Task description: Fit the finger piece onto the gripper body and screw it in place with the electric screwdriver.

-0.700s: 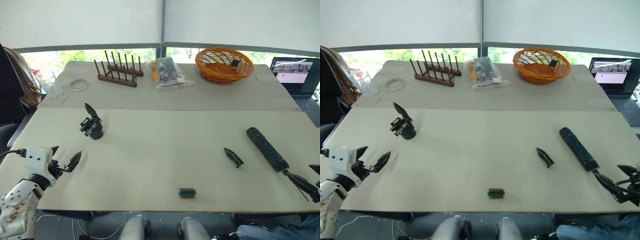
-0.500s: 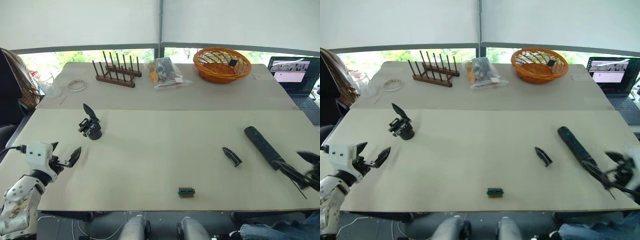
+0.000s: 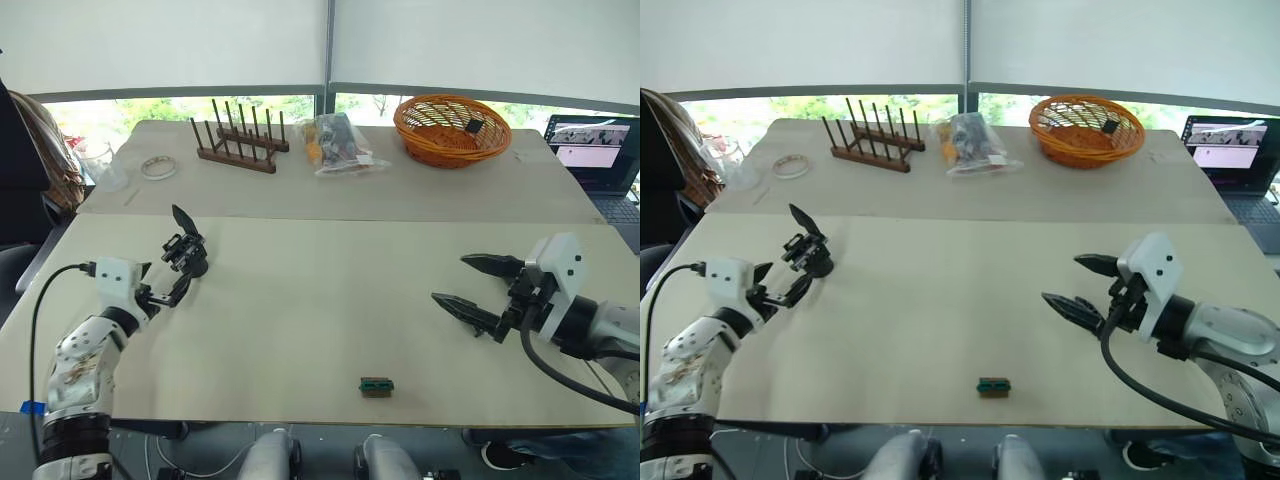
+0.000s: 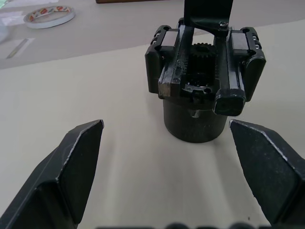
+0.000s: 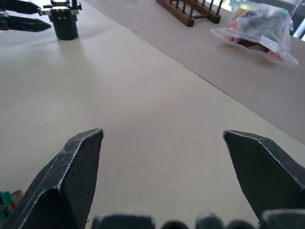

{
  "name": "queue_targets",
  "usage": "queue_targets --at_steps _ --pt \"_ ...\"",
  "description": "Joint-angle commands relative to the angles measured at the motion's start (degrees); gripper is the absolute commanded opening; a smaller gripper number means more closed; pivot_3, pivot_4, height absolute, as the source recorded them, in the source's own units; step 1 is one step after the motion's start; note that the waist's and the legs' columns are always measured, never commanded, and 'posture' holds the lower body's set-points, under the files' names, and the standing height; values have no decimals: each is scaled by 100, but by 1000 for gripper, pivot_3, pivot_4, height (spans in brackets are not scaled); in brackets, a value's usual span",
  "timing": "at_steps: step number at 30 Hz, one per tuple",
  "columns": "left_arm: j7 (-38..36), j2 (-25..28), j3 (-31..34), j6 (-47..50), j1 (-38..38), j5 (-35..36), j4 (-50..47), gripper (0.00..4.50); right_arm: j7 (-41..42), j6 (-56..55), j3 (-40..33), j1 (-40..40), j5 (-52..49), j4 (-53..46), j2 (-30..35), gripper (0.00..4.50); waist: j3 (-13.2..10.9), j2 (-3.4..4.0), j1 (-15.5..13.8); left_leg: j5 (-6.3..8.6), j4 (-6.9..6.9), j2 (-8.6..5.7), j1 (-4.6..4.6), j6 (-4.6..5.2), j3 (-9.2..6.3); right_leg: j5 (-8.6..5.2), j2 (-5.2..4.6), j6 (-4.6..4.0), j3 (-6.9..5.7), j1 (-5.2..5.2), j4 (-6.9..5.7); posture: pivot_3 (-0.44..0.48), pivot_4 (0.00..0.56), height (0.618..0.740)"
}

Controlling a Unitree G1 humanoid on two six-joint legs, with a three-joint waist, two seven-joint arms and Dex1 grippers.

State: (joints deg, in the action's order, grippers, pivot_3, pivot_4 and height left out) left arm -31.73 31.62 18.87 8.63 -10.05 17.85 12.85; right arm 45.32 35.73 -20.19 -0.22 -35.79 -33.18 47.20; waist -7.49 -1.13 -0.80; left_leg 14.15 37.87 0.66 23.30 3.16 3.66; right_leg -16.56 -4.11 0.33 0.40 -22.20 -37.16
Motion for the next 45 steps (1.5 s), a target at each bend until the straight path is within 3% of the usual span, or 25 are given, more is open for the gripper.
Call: queue_targets --at_steps 1,7,10,11,12,16,19,23,25,26,32,42,43,45 --pt "-1 -52 -110 -267 -341 -107 249 4500 -98 -1 168 -140 -37 -185 -17 4456 1 -9 4 0 0 0 0 0 0 0 0 0 0 0 0 0 150 740" --pt "139 -164 -362 -624 -870 -399 1016 4500 -227 -29 420 -174 -8 -259 -99 4456 3 -13 9 0 1 -3 1 1 1 1 1 2 -3 -1 -3 0 150 740" --pt "276 -240 -405 -822 -992 -513 1230 3683 -295 -17 473 -195 -26 -295 -121 4500 3 -14 8 -1 2 -3 1 1 1 2 1 3 -4 -1 -4 0 150 740" --pt "358 -292 -433 -899 -968 -574 1208 3188 -312 -22 483 -192 -28 -298 -131 4500 3 -14 9 0 2 -3 1 1 1 2 1 3 -5 -1 -4 0 150 740" --pt "407 -341 -460 -918 -920 -601 1145 3143 -324 -32 492 -184 -24 -300 -135 4500 3 -14 9 -1 2 -3 1 1 1 2 1 3 -5 -1 -5 0 150 740" --pt "603 -634 -603 -774 -459 -627 203 3146 -459 -55 494 -119 -18 -358 -216 4500 3 -15 5 1 2 -4 1 4 1 3 0 6 -2 1 -4 0 150 740" --pt "1069 -1127 -853 -285 -305 -604 -932 3146 -528 -70 583 -30 14 -465 -288 4500 2 -16 -43 2 3 -7 6 6 0 5 -9 10 -5 0 -3 0 150 740" --pt "2079 -1824 -1233 855 -439 -1009 -1673 3139 -579 -85 716 0 56 -538 -367 4500 1 -20 -127 3 26 -13 21 15 -2 13 -10 23 -5 -1 -2 0 150 740" --pt "2375 -2046 -1347 1231 -471 -1146 -1909 2458 -608 -97 764 -3 83 -537 -389 4500 1 -22 -127 6 42 -13 28 20 -2 16 -6 28 -4 -2 -3 0 150 740" --pt "2476 -2105 -1431 1315 -480 -1252 -2000 2372 -618 -105 784 3 95 -537 -403 4500 1 -22 -104 6 44 -12 31 20 -2 16 -4 29 -4 -3 -2 0 150 740" --pt "2658 -2191 -1866 1282 -525 -1680 -1932 2372 -686 -112 1016 25 176 -578 -500 4500 1 -22 -48 7 43 -11 31 22 -1 16 5 29 1 -5 -2 0 150 740" --pt "2313 -1941 -1487 962 234 -1398 -1817 2372 -778 -116 941 41 189 -573 -501 4500 1 -21 39 10 41 -10 24 25 0 16 2 29 5 -4 0 0 150 740" --pt "2287 -1938 -1439 957 328 -1351 -1831 3409 -783 -116 942 41 194 -577 -506 4500 2 -20 46 10 40 -10 21 25 1 16 2 29 5 -3 0 0 150 740" --pt "2224 -1914 -1377 954 478 -1285 -1858 4257 -790 -119 944 41 206 -579 -514 4500 2 -20 43 9 37 -9 19 24 1 16 2 29 6 -3 -1 0 150 740"
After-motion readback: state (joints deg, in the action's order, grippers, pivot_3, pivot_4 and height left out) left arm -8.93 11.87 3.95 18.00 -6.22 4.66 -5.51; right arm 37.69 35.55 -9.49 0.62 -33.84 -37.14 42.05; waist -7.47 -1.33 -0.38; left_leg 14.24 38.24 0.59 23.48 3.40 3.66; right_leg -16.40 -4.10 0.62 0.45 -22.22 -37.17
